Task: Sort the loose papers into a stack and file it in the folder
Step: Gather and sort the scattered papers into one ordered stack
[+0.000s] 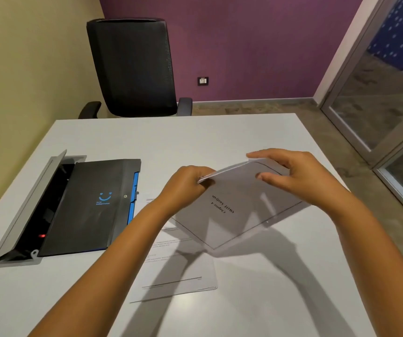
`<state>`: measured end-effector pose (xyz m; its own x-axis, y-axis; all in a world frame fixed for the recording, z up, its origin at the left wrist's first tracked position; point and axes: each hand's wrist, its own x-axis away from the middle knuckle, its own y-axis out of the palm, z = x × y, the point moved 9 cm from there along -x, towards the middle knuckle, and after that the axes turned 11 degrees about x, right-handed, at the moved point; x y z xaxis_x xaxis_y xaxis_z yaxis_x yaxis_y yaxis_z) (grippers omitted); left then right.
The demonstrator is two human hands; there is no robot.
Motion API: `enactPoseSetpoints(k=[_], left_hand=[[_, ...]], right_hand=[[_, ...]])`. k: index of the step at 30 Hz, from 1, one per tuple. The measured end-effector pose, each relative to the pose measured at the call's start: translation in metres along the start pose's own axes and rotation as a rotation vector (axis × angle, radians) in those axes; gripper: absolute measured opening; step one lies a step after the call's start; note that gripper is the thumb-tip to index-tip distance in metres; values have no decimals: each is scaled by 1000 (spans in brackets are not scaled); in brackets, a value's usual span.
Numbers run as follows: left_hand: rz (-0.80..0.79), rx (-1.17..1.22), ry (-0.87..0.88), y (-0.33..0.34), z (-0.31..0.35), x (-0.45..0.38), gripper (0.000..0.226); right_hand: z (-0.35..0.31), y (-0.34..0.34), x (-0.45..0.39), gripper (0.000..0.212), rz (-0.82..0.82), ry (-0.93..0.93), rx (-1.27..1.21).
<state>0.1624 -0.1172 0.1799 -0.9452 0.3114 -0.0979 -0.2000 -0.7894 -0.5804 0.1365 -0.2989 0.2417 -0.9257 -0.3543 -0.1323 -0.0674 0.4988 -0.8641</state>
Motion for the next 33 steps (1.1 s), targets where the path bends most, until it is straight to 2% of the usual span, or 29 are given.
enactPoseSetpoints(k=[2,4,7,9,12,14,18,20,23,25,30,33], left_hand=[[35,-33,18,-3,6,1,18],[171,-38,27,-17,7,7,21],[628,6,74,-57,2,38,33],[904,141,3,-69,-17,70,35],[1089,380,-207,-44,-54,114,41],[1076,518,-384,-15,-79,134,47],[643,952,-638,50,-108,122,50],[523,910,-684,58,-113,114,51],[568,809,-800,53,-133,123,44],[610,755,-807,49,-145,131,44],[688,609,-822,43,-167,166,43],[714,524,-873,44,-183,198,42]], right_hand=[[8,0,-7,29,37,62,-40],[28,-1,-9,26,127,181,-178],[73,10,1,20,256,437,-410],[98,36,14,18,278,624,-630],[110,89,38,21,316,807,-1082],[107,125,53,17,307,896,-1201],[90,188,76,11,157,992,-1145],[78,210,82,17,126,976,-1192],[58,234,91,32,78,946,-1206],[52,246,98,36,41,940,-1178],[52,273,126,23,-59,1026,-1100],[62,285,138,29,-75,1063,-1016]])
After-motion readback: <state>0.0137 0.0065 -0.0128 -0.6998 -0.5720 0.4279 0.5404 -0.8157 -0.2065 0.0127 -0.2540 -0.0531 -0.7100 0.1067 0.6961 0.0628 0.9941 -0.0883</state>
